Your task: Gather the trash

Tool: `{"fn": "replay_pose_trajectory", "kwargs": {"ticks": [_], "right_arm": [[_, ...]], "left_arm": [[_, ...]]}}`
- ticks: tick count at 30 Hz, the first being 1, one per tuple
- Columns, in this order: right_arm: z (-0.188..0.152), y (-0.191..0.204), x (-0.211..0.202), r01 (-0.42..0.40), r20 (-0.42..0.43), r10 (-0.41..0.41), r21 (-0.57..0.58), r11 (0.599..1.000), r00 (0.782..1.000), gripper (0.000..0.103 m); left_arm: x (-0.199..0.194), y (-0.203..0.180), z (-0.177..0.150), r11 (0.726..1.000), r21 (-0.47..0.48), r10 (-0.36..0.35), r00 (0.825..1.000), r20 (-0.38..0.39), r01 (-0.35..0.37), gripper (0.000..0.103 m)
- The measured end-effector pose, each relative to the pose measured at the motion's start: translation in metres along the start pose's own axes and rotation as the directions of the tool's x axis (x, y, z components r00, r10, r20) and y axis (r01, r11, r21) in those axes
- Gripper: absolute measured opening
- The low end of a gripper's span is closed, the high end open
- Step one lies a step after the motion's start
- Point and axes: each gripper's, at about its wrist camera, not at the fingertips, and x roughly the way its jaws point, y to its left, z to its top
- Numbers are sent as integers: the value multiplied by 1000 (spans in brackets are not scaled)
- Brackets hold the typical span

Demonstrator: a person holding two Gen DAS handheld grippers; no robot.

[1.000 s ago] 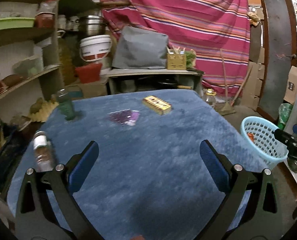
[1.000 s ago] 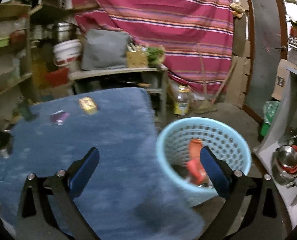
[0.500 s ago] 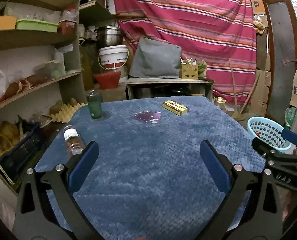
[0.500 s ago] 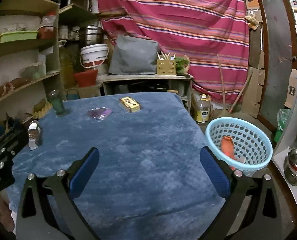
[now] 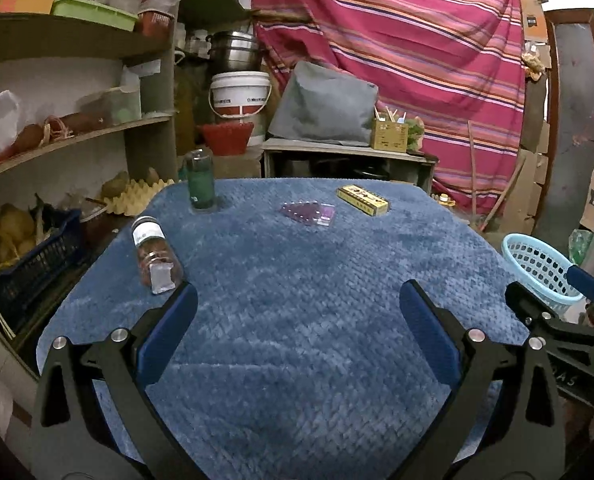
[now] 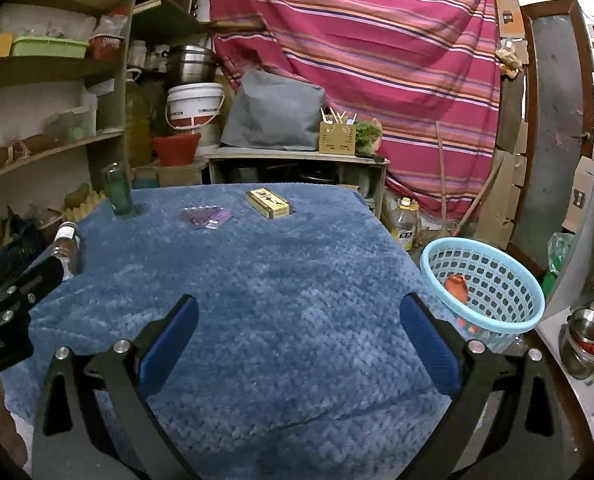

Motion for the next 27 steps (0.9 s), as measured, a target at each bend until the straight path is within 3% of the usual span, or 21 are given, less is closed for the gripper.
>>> {"fn": "replay_pose_trajectory", "kwargs": {"ticks": [27], "right_arm": [[4, 3, -7, 0, 18, 0, 2, 1000, 1000, 98]], "left_arm": [[-3, -1, -4, 1000, 27, 2, 1000, 4, -2, 98]]}}
